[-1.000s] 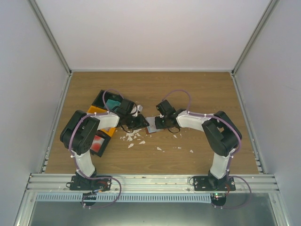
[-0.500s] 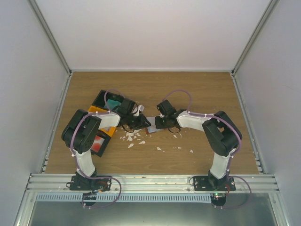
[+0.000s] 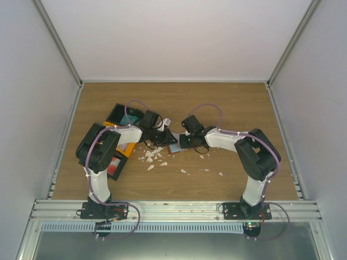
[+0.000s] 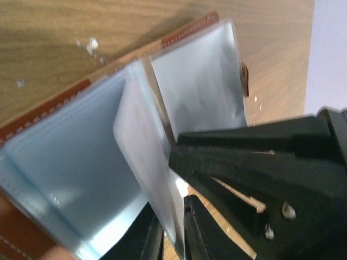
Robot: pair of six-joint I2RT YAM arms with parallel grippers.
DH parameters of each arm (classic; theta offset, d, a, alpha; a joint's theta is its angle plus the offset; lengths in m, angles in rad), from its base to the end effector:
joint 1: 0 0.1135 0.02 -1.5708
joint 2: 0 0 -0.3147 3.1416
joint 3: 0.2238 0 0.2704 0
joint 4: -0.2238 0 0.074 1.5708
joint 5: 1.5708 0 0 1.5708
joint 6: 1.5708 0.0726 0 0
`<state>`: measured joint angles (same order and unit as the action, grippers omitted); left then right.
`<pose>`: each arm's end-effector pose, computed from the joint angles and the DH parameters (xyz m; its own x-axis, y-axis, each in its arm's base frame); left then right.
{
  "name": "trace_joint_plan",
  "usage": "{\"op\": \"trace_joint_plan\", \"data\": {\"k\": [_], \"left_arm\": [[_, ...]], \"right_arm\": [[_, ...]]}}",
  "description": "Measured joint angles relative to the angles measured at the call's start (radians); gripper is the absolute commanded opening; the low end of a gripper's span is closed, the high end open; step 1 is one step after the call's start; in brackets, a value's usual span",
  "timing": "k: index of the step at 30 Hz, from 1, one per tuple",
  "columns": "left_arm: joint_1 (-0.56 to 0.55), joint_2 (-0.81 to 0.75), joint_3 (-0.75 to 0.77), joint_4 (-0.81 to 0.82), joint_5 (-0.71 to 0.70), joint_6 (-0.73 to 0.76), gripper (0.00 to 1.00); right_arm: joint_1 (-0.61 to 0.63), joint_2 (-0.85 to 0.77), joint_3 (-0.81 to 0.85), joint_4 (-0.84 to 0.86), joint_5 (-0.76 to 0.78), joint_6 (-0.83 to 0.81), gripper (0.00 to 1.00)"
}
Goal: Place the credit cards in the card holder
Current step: Turn over the card slot in the card holder.
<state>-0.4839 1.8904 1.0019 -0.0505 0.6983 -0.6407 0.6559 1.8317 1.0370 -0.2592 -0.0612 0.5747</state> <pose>0.3397 -0.2313 0.1409 -0.9866 0.0013 -0.1633 0.1281 0.6263 -0.7690 0.3151 0.2481 0.1441 -0.9222 -0.0250 -0.3859 -0.1565 0.9367 0.3133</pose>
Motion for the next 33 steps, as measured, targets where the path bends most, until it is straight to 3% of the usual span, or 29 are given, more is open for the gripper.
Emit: {"op": "trace_joint_plan", "data": {"k": [4,17,20,23,33], "left_arm": [[0.000,0.022,0.042,-0.022,-0.016,0.005,0.01],[0.000,0.014,0.074,-0.175,-0.050,0.047,0.00],[0.000,0.001,0.080,-0.219,-0.050,0.064,0.22],[0.000,-0.003,0.085,-0.241,-0.029,0.080,0.35],[-0.039,0.030,0.168,-0.222,0.117,0.093,0.51]], "right_arm": [[0.000,-0.044,-0.016,-0.014,0.012,0.003,0.21],[-0.006,-0.296,-0.079,-0.031,0.124,0.042,0.23],[-0.006,-0.307,-0.103,-0.032,0.131,0.052,0.23],[-0.006,-0.308,-0.120,-0.032,0.132,0.060,0.23],[-0.010,-0.378,-0.166,-0.031,0.135,0.089,0.23]]}}
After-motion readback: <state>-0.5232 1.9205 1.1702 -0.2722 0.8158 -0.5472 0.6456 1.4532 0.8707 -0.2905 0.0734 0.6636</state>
